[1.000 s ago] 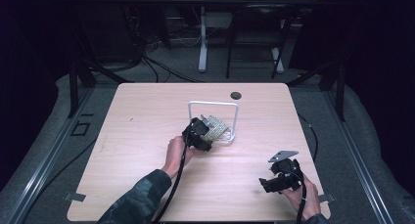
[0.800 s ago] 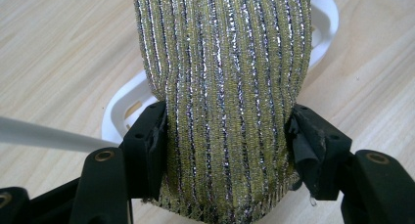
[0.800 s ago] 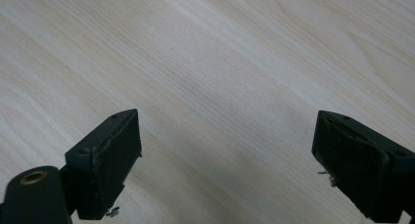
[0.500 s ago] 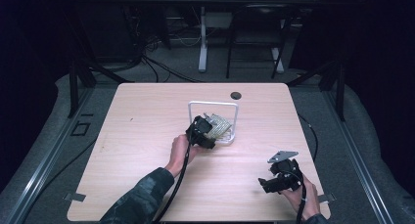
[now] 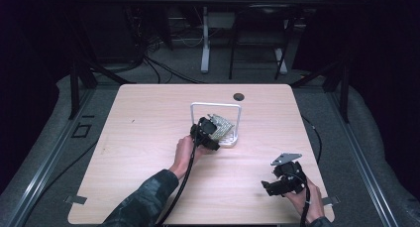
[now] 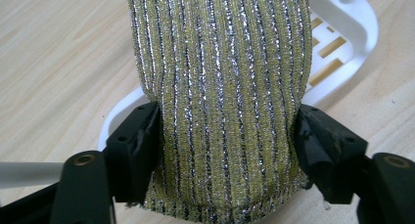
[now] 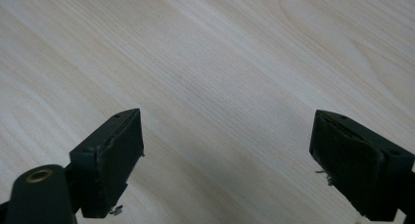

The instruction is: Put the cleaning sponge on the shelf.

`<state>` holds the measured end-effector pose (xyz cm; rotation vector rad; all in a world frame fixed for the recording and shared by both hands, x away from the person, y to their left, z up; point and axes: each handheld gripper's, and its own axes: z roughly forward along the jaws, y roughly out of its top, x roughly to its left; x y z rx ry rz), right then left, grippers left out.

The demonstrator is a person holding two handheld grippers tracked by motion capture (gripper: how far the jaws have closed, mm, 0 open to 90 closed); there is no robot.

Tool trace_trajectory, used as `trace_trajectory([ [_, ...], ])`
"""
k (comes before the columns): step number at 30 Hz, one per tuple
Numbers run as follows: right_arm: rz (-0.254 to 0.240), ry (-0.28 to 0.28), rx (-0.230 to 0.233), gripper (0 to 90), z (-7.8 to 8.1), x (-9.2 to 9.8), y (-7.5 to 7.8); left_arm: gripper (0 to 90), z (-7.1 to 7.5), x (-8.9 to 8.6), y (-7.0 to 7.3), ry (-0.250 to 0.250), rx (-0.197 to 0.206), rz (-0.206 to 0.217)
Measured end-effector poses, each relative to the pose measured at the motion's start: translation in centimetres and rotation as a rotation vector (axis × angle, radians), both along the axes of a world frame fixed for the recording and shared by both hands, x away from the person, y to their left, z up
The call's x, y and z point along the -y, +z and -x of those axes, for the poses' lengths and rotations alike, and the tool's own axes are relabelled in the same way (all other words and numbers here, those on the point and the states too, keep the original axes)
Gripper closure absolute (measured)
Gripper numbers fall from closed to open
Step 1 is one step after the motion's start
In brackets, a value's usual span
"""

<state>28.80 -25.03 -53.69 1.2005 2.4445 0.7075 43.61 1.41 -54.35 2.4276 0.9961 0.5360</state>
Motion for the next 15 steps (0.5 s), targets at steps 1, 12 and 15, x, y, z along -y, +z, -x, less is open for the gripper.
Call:
trace_trajectory([
  [1, 0.000, 0.001, 0.000, 12.6, 0.01, -0.02, 0.00, 26.6, -0.01, 0.01, -0.05, 0.002, -0.002, -0.005],
  [12, 0.005, 0.011, 0.003, 12.5, 0.01, 0.01, 0.03, 16.7, 0.21, 0.18, 0.10, -0.013, 0.007, 0.004],
  [15, 0.002, 0.010, -0.003, 12.7, 0.03, -0.06, 0.02, 14.4, 0.30, 0.24, 0.16, -0.016, 0.015, -0.005],
])
